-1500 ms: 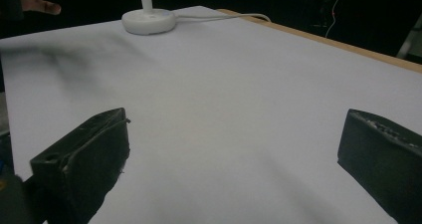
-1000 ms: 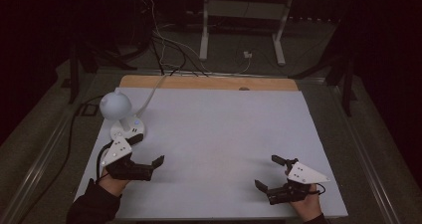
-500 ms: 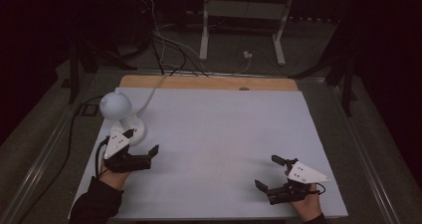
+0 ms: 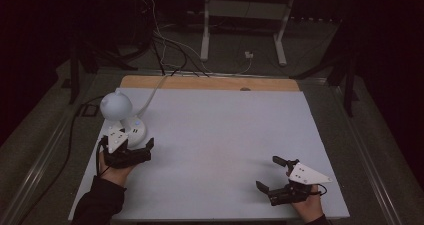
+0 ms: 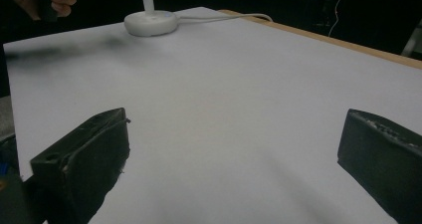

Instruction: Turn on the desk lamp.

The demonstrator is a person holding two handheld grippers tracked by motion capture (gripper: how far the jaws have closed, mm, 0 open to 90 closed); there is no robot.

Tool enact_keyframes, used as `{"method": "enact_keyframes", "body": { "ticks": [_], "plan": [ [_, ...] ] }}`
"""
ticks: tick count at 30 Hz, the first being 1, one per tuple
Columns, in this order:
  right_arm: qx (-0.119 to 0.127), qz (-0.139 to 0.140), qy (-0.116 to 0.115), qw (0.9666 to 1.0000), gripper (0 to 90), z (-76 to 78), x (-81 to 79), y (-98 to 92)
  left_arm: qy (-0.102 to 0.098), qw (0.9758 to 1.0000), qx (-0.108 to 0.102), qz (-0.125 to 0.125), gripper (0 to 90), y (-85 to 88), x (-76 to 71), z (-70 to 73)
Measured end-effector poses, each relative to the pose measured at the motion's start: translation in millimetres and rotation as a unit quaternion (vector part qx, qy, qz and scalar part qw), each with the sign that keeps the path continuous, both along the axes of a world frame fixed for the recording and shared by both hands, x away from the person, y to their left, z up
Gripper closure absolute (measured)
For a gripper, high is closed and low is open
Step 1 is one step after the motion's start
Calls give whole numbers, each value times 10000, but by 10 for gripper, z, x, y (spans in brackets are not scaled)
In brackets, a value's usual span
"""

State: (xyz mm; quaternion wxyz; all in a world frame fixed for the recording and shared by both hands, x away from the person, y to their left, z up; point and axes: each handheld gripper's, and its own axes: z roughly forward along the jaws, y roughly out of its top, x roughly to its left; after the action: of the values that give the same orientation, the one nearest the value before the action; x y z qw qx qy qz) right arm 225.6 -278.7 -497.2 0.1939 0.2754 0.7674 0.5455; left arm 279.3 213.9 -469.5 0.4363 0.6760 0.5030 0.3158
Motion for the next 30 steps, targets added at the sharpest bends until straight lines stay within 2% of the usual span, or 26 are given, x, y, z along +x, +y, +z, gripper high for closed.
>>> {"method": "enact_keyframes", "body": {
  "ticks": [2, 4, 9, 12, 19, 27, 30],
  "plan": [
    [15, -7, 9, 10000, 0, 1, 3, -2, 34, 10000, -75, -11, 3, 13, 15, -4],
    [5, -4, 17, 10000, 0, -2, 2, -2, 103, 9999, -72, 80, 3, 20, 31, -17],
    [18, 0, 23, 10000, 0, -2, 5, 0, 197, 9991, 68, 365, 3, 28, 76, -64],
    [-2, 15, 21, 10000, 0, -5, 3, 4, 188, 9984, 114, 515, 4, 37, 94, -86],
    [22, 9, 43, 10000, 0, -8, 10, -2, 311, 9962, 163, 791, 9, 63, 147, -134],
    [3, 33, 60, 10000, 0, -15, 19, 6, 366, 9941, 162, 1004, 82, 120, 180, -180],
    [6, 26, 55, 10000, 0, -13, 20, -1, 342, 9933, 151, 1096, 162, 150, 183, -186]
  ]
}}
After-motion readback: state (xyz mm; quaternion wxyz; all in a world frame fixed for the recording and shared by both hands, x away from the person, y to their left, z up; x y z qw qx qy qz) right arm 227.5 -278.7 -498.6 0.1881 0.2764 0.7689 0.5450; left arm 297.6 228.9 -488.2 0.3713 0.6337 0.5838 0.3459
